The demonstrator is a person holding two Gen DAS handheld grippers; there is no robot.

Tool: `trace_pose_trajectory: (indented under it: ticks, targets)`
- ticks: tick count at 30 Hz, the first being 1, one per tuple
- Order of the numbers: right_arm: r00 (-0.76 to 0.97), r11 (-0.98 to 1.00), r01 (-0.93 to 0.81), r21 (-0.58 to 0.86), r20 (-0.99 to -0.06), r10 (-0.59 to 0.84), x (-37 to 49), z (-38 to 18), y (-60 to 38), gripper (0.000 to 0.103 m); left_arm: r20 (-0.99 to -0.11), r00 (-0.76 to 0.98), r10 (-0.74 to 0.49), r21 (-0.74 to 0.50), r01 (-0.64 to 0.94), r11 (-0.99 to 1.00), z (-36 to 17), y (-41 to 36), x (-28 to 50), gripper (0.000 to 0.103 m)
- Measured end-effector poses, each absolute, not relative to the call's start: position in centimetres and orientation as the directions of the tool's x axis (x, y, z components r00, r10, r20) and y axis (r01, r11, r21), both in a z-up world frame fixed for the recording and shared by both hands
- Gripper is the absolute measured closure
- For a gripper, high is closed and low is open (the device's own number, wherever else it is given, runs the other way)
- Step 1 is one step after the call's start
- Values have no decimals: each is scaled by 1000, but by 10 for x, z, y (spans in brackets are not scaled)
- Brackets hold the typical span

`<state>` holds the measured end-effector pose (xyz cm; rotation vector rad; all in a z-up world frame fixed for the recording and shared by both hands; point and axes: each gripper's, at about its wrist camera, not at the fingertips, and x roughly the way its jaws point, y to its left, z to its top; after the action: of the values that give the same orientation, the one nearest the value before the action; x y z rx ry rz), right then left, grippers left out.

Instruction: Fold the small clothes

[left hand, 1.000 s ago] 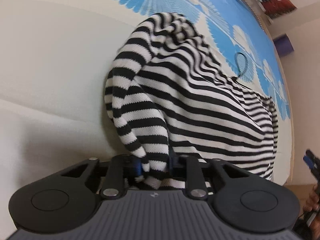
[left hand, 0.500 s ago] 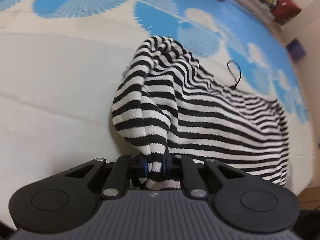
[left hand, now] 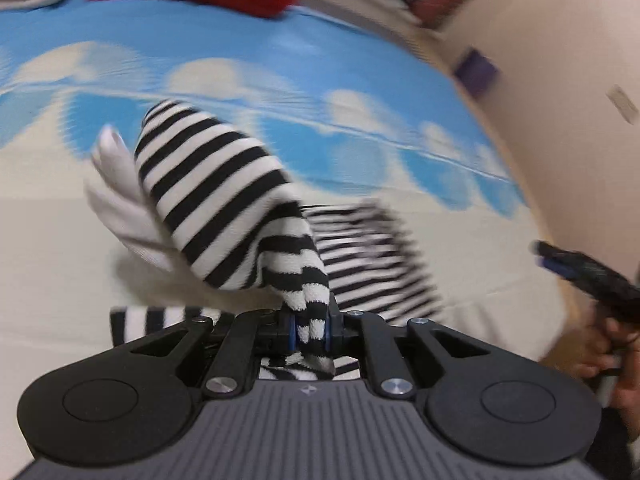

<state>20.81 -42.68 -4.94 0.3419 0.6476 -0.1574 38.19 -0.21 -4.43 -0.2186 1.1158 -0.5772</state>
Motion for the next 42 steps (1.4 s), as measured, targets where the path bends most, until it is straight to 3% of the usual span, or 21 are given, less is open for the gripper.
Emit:
trace_pose_trajectory:
  ticks: [6, 8, 9, 11, 13, 15, 16, 21, 26, 30, 31, 33, 42]
  targets:
    - [777, 926, 274, 261, -627, -53, 207, -53, -439, 42, -757, 227, -613, -488, 428, 761, -54, -131, 379, 90]
    - [774, 924, 281, 261, -631, -57, 207, -54, -441, 42, -781, 216, -586, -464, 426, 777, -63, -166, 379, 81]
    - [772, 923, 283, 261, -633, -57, 208, -54, -441, 42, -794, 200, -575, -456, 429, 779, -67, -179, 378, 70]
    - [767, 924, 283, 258, -639, -57, 209, -55, -440, 42, -768, 131, -627, -512, 463, 724, -69, -189, 377, 68]
    - [764, 926, 279, 255, -643, -53, 211, -57, -437, 42, -696, 104, -710, -590, 481, 648, -58, -179, 376, 61]
    - [757, 931, 266, 251, -652, -41, 213, -59, -434, 42, -648, 177, -741, -599, 482, 639, -43, -154, 380, 51]
    - [756, 934, 254, 252, -654, -29, 214, -60, -430, 42, -639, 214, -739, -596, 469, 652, -41, -141, 382, 51]
    - [770, 947, 138, 292, -633, 83, 221, -57, -399, 42, -679, 359, -641, -560, 311, 768, -43, -62, 394, 51]
    - [713, 889, -92, 448, -594, 373, 232, -56, -350, 41, -700, 441, -562, -464, 318, 827, -36, -21, 390, 51]
    - [625, 925, -204, 322, -684, 376, 241, -67, -302, 40, -726, 443, -526, -420, 320, 849, -31, -4, 382, 51]
    - [602, 937, -222, 269, -718, 349, 243, -71, -295, 43, -735, 435, -520, -412, 323, 852, -31, -1, 379, 51]
    - [577, 949, -254, 188, -758, 305, 240, -78, -287, 93, -753, 409, -515, -403, 331, 853, -33, 1, 375, 51]
    - [554, 949, -253, 187, -777, 300, 183, -79, -367, 96, -830, 218, -513, -366, 483, 796, -60, -59, 364, 51]
